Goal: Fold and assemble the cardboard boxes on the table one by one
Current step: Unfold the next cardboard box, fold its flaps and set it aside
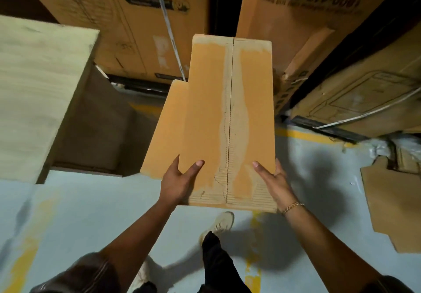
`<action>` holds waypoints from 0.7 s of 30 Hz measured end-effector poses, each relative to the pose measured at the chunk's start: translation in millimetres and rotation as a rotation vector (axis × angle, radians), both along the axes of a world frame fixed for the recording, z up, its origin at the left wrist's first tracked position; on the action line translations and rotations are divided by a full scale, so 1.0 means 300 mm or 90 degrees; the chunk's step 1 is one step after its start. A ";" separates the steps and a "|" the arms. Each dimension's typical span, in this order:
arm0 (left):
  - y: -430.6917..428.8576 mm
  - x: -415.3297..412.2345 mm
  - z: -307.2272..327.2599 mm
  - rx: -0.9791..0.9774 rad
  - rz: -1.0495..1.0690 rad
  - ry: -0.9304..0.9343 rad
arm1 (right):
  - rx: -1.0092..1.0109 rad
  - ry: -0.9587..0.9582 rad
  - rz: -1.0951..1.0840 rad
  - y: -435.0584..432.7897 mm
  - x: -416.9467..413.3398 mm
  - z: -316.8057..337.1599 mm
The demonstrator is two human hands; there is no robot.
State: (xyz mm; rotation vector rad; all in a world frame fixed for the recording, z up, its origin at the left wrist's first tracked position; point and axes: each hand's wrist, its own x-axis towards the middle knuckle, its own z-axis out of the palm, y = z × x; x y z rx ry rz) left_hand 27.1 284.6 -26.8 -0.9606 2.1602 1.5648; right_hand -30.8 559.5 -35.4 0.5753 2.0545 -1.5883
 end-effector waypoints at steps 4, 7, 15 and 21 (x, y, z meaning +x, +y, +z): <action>-0.205 0.075 0.151 -0.049 -0.003 0.074 | 0.007 0.079 0.038 -0.217 0.014 0.125; -0.393 0.158 0.251 -0.092 0.022 0.100 | -0.013 0.117 0.083 -0.429 0.055 0.248; -0.944 0.494 0.469 -0.210 0.087 0.138 | -0.050 0.202 0.190 -1.036 0.263 0.439; -1.337 0.695 0.556 -0.246 0.175 0.126 | -0.093 0.201 0.273 -1.486 0.363 0.520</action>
